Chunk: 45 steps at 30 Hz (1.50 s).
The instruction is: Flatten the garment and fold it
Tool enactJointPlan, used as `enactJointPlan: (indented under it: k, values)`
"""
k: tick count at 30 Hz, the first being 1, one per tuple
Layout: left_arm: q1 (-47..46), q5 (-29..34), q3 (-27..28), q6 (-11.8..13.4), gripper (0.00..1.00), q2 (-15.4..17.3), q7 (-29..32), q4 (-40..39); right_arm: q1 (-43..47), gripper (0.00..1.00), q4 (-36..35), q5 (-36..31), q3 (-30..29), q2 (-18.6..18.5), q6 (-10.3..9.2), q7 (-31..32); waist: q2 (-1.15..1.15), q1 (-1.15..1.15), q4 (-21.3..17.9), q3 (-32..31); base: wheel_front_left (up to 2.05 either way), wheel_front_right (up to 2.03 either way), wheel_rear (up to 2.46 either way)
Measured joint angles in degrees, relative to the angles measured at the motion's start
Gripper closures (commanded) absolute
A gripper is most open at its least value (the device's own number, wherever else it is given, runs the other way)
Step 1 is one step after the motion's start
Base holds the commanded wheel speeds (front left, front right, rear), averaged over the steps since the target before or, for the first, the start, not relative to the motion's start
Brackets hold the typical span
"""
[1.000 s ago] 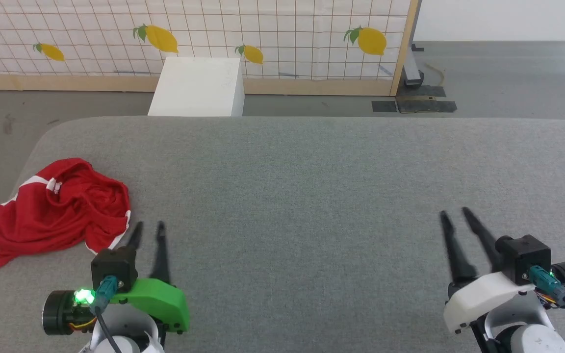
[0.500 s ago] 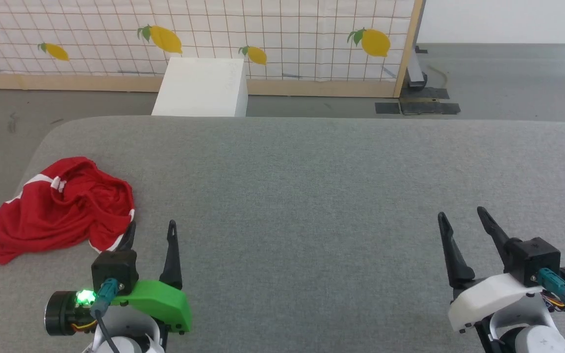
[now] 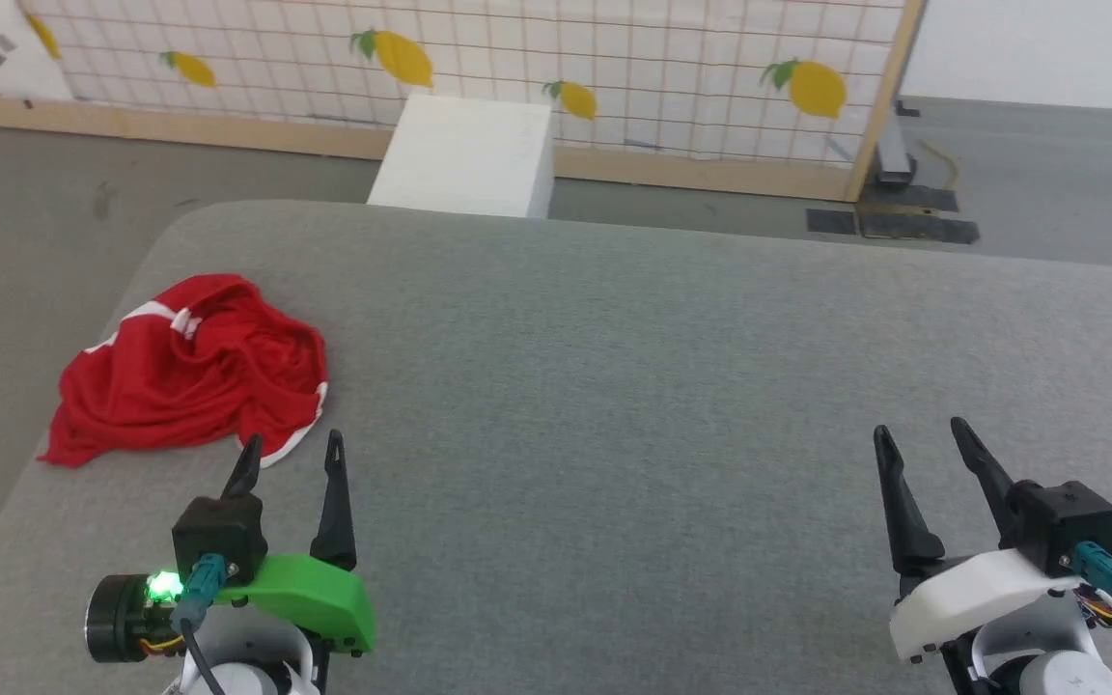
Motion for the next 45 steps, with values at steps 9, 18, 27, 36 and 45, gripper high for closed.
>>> enactJointPlan:
  k: [9,18,27,36,45]
  values:
    - [0.1,-0.4,0.1,0.4,0.00,0.0,-1.1,0.0,0.4,0.00,0.7,0.8,-0.2,0.0,-0.01,-1.1,0.00,0.00,3.8,0.0,0.00,0.00,0.00]
    - [0.9,-0.6,0.0,0.6,0.00,0.0,-2.0,0.1,1.1,0.00,1.4,1.5,-0.5,0.0,-0.01,-2.2,0.00,0.00,7.4,0.0,0.00,0.00,0.00]
    - [1.2,-2.1,0.0,1.0,0.00,0.0,-3.1,0.1,1.2,0.00,2.1,2.5,-0.8,0.0,0.00,-3.2,0.00,0.00,10.3,0.0,0.00,0.00,0.00]
    - [1.3,-2.6,0.0,1.5,0.00,0.0,-4.3,0.2,1.2,0.00,3.0,3.4,-1.2,0.0,0.00,-4.3,0.00,0.00,12.5,0.3,0.00,0.00,0.00]
    - [1.6,-3.1,-0.1,1.8,0.00,0.0,-5.4,0.5,1.5,0.00,3.9,3.9,-2.0,0.0,0.00,-5.5,0.00,0.00,14.6,0.4,0.00,0.00,0.00]
